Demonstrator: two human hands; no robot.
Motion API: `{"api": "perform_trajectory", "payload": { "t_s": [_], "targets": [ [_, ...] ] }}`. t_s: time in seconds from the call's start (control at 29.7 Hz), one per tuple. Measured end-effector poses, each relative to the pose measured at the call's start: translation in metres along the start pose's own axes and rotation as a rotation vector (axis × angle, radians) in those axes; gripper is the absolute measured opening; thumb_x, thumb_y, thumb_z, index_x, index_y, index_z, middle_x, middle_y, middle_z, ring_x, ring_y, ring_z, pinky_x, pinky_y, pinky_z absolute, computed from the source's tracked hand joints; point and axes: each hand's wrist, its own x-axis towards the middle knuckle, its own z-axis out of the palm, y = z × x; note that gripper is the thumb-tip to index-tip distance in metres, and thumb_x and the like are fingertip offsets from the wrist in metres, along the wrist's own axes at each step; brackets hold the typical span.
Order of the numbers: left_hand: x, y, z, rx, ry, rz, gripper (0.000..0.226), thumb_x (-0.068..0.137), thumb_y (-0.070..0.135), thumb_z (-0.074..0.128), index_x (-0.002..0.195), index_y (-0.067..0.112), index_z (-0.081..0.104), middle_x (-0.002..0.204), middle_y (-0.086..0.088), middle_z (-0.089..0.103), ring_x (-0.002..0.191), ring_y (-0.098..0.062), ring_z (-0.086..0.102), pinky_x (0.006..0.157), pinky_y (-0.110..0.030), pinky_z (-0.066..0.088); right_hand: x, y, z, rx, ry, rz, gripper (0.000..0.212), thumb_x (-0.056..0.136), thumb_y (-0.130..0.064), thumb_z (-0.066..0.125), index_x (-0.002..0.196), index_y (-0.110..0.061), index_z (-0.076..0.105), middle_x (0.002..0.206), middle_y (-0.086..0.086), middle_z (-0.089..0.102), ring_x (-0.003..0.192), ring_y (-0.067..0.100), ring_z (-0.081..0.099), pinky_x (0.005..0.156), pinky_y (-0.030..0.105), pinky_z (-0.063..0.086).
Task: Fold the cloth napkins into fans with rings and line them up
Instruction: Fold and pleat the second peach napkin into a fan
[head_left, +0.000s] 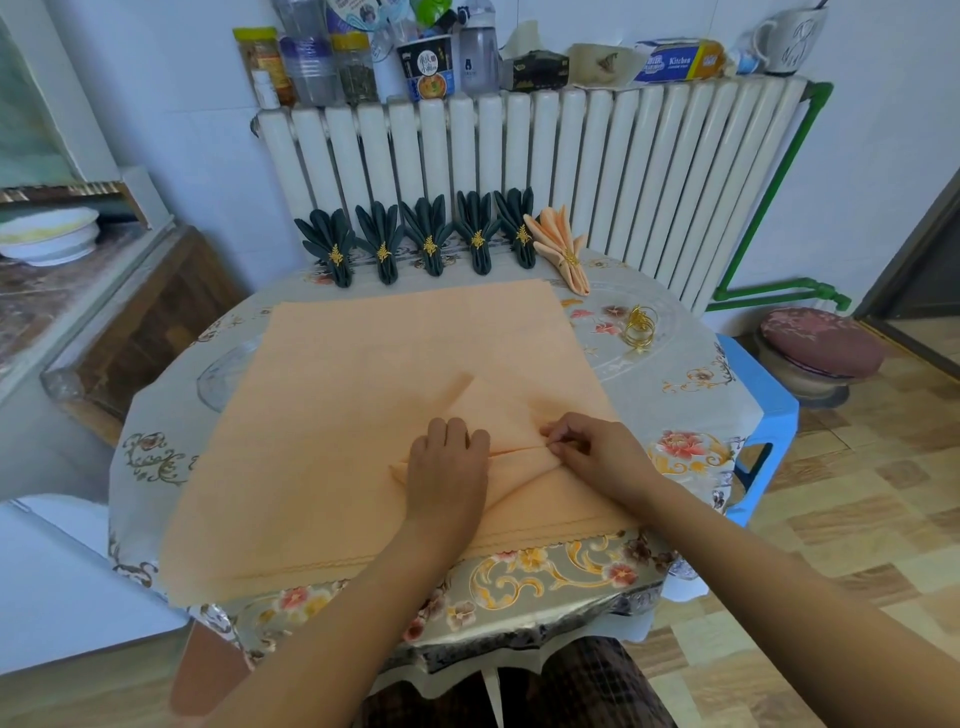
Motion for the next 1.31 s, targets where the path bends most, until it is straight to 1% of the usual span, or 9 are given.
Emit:
{"api": "perform_trajectory", "payload": {
  "t_s": [0.13, 0.34, 0.51, 0.64, 0.74, 0.88, 1.01, 1.15, 1.31],
  "targets": [
    [0.021, 0.010, -0.006, -0.092, 0.049, 0.042, 0.041, 0.054, -0.002, 0.059, 0.091, 0.014, 0.066, 0.097, -0.007, 0.060, 0.091, -0.025, 0.044, 0.075, -0.034, 0.025, 0.000, -0.001, 0.000, 0.003, 0.007, 0.004, 0.010, 0.084, -0.005, 0.064, 0.085, -0.015, 0.065, 0.106, -0.003, 0.070, 0.095, 0.009, 0.064, 0.087, 0.024, 0.048],
    [0.086, 0.011, -0.004, -0.232, -0.368, 0.106, 0.050, 0.095, 0.008, 0.035, 0.143, 0.020, 0.039, 0.151, 0.000, 0.033, 0.142, -0.017, 0.022, 0.116, -0.038, -0.005, -0.003, -0.002, 0.004, 0.043, 0.021, 0.017, 0.017, 0.083, -0.005, 0.064, 0.080, -0.022, 0.063, 0.104, -0.004, 0.071, 0.098, 0.000, 0.062, 0.085, 0.014, 0.045],
    [0.121, -0.002, 0.009, -0.124, -0.687, 0.174, 0.039, 0.093, 0.038, 0.055, 0.130, 0.026, 0.051, 0.132, -0.003, 0.048, 0.135, -0.022, 0.031, 0.114, -0.052, -0.013, -0.002, 0.000, 0.006, 0.057, 0.035, 0.015, 0.020, 0.083, -0.006, 0.065, 0.079, -0.026, 0.061, 0.104, -0.005, 0.071, 0.099, 0.005, 0.064, 0.086, 0.020, 0.048],
    [0.131, 0.002, 0.006, -0.069, -0.707, 0.235, 0.035, 0.090, 0.043, 0.059, 0.118, 0.023, 0.057, 0.121, -0.005, 0.055, 0.121, -0.025, 0.044, 0.107, -0.040, 0.021, -0.001, 0.005, 0.005, 0.069, 0.049, 0.009, 0.014, 0.083, -0.006, 0.065, 0.081, -0.020, 0.064, 0.104, -0.006, 0.070, 0.098, 0.008, 0.065, 0.086, 0.022, 0.049],
    [0.124, 0.010, -0.005, 0.076, -0.594, 0.264, 0.033, 0.095, 0.039, 0.053, 0.120, 0.018, 0.058, 0.123, -0.008, 0.053, 0.114, -0.028, 0.050, 0.090, -0.036, 0.040, -0.001, 0.007, 0.007, 0.049, 0.052, 0.001, 0.005, 0.084, -0.008, 0.065, 0.085, -0.013, 0.067, 0.105, -0.005, 0.071, 0.096, 0.012, 0.066, 0.086, 0.029, 0.050],
    [0.080, 0.025, -0.006, 0.118, -0.408, 0.164, 0.021, 0.097, 0.020, 0.041, 0.114, 0.018, 0.054, 0.114, -0.006, 0.062, 0.107, -0.028, 0.056, 0.087, -0.035, 0.035, 0.000, 0.007, 0.005, 0.047, 0.058, -0.007, 0.006, 0.084, -0.007, 0.065, 0.086, -0.012, 0.067, 0.106, -0.005, 0.070, 0.097, 0.010, 0.065, 0.086, 0.024, 0.048],
    [0.040, 0.019, 0.007, -0.142, -0.251, 0.040, 0.015, 0.093, 0.015, 0.043, 0.101, 0.015, 0.057, 0.099, -0.004, 0.065, 0.097, -0.029, 0.055, 0.087, -0.035, 0.032, -0.001, 0.005, 0.006, 0.025, 0.061, -0.015, 0.010, 0.081, -0.006, 0.067, 0.087, -0.014, 0.069, 0.099, -0.001, 0.069, 0.090, 0.014, 0.063, 0.081, 0.020, 0.046],
    [0.027, 0.013, 0.014, -0.333, -0.041, -0.010, 0.010, 0.076, 0.017, 0.051, 0.069, 0.014, 0.057, 0.064, -0.003, 0.061, 0.062, -0.028, 0.057, 0.065, -0.034, 0.045, 0.001, 0.002, 0.006, 0.049, 0.132, -0.012, 0.015, 0.077, -0.004, 0.071, 0.086, -0.015, 0.067, 0.091, -0.004, 0.054, 0.087, 0.003, 0.048, 0.073, 0.007, 0.038],
    [0.021, 0.011, 0.007, -0.410, -0.010, 0.010, 0.006, 0.071, 0.014, 0.053, 0.066, 0.014, 0.057, 0.062, -0.001, 0.059, 0.057, -0.026, 0.056, 0.076, -0.045, 0.053, 0.006, -0.005, 0.001, -0.008, 0.105, 0.071, 0.022, 0.077, -0.012, 0.073, 0.091, -0.024, 0.061, 0.082, -0.005, 0.051, 0.081, 0.013, 0.047, 0.074, 0.022, 0.032]
  ]
}}
